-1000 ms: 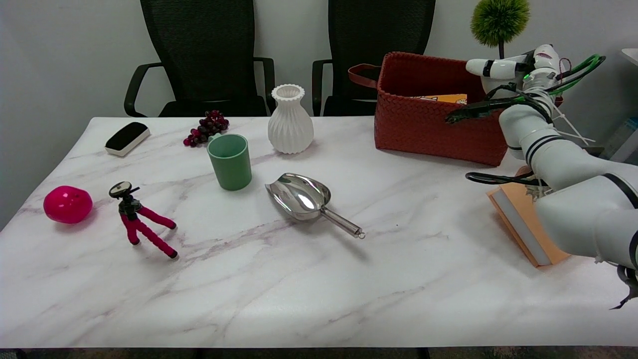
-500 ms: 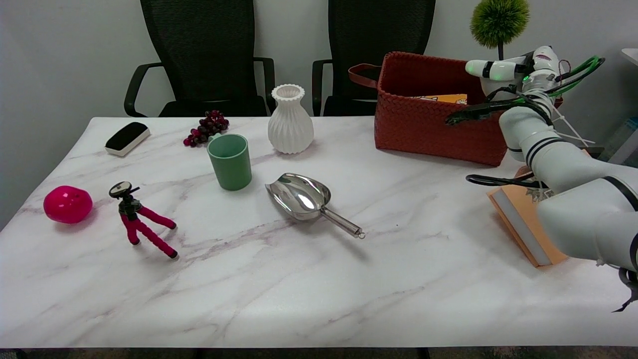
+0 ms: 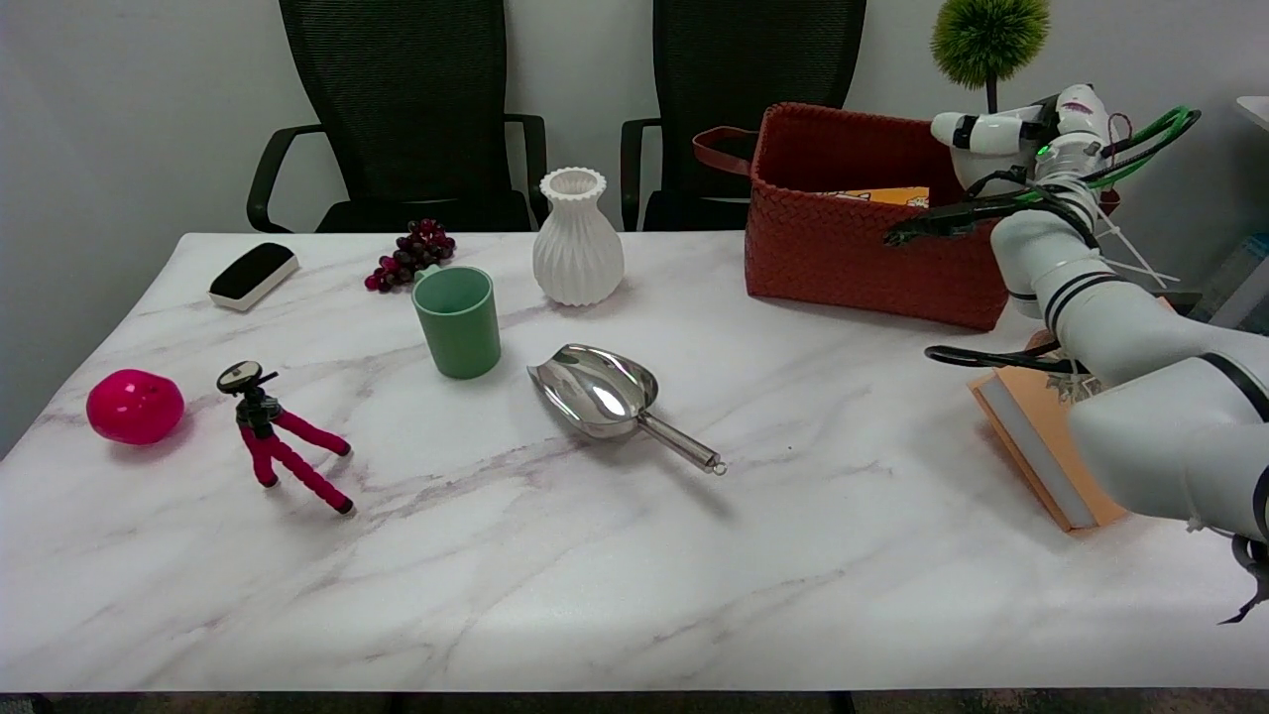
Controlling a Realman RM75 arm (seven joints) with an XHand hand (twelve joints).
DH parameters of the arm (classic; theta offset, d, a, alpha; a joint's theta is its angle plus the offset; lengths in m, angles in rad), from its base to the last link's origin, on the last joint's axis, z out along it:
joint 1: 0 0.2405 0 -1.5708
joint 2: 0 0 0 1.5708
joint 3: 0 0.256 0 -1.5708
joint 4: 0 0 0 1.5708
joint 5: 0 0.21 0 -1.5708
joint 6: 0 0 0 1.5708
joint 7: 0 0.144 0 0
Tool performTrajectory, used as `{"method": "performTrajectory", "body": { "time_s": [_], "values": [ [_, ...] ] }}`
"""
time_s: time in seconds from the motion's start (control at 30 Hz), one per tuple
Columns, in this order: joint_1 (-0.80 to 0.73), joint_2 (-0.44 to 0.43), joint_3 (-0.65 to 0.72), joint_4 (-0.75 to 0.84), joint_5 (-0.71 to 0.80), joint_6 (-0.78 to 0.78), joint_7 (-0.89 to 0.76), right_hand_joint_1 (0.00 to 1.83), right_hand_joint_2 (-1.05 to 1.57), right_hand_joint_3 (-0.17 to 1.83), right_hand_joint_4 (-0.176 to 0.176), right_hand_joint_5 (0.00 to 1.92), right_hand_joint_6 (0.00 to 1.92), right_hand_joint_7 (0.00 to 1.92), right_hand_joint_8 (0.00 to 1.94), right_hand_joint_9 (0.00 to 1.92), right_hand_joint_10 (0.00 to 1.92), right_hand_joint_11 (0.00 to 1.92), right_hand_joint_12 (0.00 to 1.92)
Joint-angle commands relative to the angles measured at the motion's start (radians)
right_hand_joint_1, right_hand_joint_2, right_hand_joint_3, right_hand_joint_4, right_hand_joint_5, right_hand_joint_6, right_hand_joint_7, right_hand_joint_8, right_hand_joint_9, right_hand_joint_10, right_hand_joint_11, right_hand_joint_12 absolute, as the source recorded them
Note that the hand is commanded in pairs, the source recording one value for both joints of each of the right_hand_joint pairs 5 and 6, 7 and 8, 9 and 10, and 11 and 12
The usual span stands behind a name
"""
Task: Place the potted plant into the brown storage basket.
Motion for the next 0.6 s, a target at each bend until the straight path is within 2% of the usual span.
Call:
{"method": "performTrajectory", "body": {
  "time_s": [0.03,0.17,0.2,0.33,0.43,0.53,0.6],
  "values": [
    [-0.009,0.000,-0.001,0.018,0.004,0.000,0.000,1.14,0.22,0.95,0.000,0.93,0.93,1.65,1.65,1.59,1.59,1.92,1.92],
    [-0.015,0.001,-0.001,0.021,0.004,0.000,0.000,1.20,0.06,0.85,0.000,0.74,0.74,1.47,1.47,1.46,1.46,1.92,1.92],
    [-0.015,0.001,-0.001,0.022,0.004,0.000,0.000,1.23,-0.03,0.84,0.000,0.64,0.64,1.41,1.41,1.35,1.35,1.92,1.92],
    [-0.015,0.001,-0.001,0.022,0.004,-0.003,0.000,1.22,-0.23,0.83,0.000,0.28,0.28,1.23,1.23,1.16,1.16,1.86,1.86],
    [-0.012,0.001,-0.001,0.022,0.004,-0.008,0.000,1.17,-0.27,0.65,0.000,0.19,0.19,1.19,1.19,1.12,1.12,1.84,1.84],
    [-0.011,0.001,-0.001,0.022,0.003,-0.010,0.000,1.07,-0.24,0.29,0.000,0.11,0.11,1.13,1.13,1.10,1.10,1.82,1.82],
    [-0.010,0.001,-0.001,0.022,0.002,-0.010,0.000,1.03,-0.21,0.16,0.000,0.09,0.09,1.12,1.12,1.09,1.09,1.82,1.82]
  ]
}}
